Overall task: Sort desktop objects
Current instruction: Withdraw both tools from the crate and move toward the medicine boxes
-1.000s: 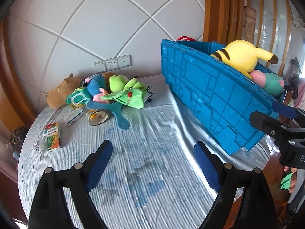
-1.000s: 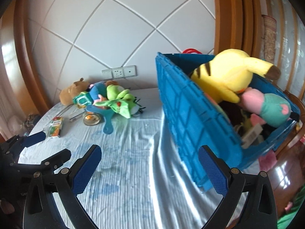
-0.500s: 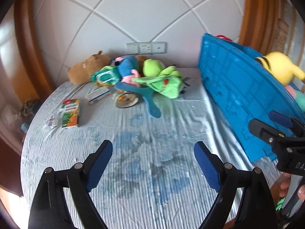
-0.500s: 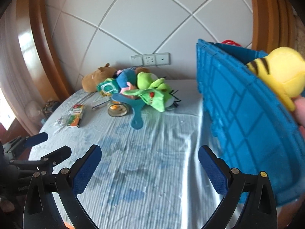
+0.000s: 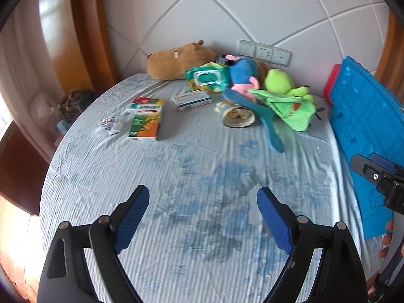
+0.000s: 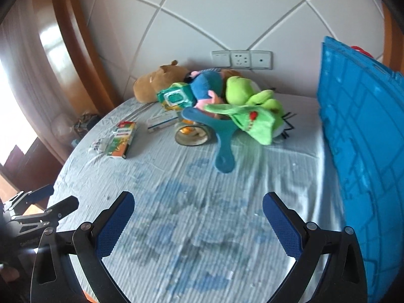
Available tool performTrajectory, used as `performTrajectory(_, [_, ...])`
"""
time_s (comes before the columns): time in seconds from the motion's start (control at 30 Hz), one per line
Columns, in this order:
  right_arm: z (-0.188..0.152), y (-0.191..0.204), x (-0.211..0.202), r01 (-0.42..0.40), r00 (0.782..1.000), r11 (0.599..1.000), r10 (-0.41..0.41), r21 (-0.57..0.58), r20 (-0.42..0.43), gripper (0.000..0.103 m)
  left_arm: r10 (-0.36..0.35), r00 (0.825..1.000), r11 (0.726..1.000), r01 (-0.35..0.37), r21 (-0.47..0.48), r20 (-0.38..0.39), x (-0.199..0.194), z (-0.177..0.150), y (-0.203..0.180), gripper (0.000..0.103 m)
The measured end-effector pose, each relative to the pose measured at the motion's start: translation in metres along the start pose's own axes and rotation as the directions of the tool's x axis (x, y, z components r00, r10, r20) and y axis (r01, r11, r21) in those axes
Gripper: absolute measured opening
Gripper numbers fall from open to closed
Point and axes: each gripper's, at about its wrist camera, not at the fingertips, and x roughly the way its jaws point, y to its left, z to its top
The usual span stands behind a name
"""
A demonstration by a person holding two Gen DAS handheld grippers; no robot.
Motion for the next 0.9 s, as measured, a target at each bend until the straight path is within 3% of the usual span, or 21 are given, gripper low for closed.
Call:
performTrajectory(0.2, [0.010,0.054,0.041,-0.003,1.000,1.000,0.003,-0.005,-0.023,0.103,0.016,1.000,1.000,-0.016,-0.012,-0.007,0.023,0.016,0.062,0.088])
performTrajectory(0.53, [0.013,0.173,0.130,0.046,0.996,0.993,-0.038,0.105,-0.081,0.103,0.015,0.998,0.995,-0.009,0.095,-0.059,0.075,0.055,0.204,0.088])
performTrajectory(0.9, [0.037,0.237,0.187,0.080,0.988,0.994,-0.069,0.078,-0.141,0.103,-0.001,0.993,0.995,0.012,0.099,-0.115,0.120,0.074,0.262,0.088])
